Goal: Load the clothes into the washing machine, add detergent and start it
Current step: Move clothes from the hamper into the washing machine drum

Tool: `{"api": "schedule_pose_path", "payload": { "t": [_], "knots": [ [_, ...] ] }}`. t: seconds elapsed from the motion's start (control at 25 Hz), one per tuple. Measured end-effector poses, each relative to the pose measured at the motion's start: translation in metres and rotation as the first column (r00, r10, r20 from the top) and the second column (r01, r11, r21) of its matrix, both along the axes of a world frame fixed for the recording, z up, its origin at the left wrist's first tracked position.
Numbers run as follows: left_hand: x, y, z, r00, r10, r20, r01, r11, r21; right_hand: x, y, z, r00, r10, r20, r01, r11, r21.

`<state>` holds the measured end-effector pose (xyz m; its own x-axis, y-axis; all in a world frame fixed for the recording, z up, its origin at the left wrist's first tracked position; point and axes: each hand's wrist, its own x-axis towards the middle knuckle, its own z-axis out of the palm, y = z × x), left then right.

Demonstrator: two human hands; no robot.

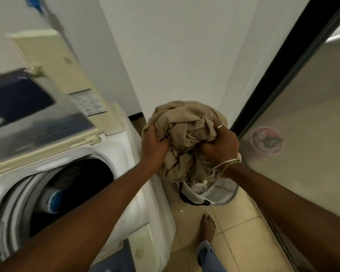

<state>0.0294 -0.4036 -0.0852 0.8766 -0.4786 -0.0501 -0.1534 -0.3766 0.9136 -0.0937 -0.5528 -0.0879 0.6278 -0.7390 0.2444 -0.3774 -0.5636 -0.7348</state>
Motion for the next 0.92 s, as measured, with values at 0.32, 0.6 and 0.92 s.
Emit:
{"api": "schedule_pose_path", "payload": {
  "t": [0.32,0.6,0.92],
  "knots": [
    [-0.004,0.157,0.123,0.978,0.195,-0.067,-0.206,0.947,-0.247,0.035,0.131,0.165,0.936,0.287,0.201,-0.261,0.954,-0.149],
    [-0.003,0.272,0.183,0.855,0.517,0.043,-0.444,0.772,-0.455,0.079,0.252,0.230,0.780,0.429,0.456,-0.477,0.879,-0.012],
    [0.002,0.381,0.138,0.778,0.623,-0.083,-0.628,0.770,-0.113,0.111,0.334,0.177,0.837,0.538,0.102,-0.545,0.836,0.069]
  ]
}}
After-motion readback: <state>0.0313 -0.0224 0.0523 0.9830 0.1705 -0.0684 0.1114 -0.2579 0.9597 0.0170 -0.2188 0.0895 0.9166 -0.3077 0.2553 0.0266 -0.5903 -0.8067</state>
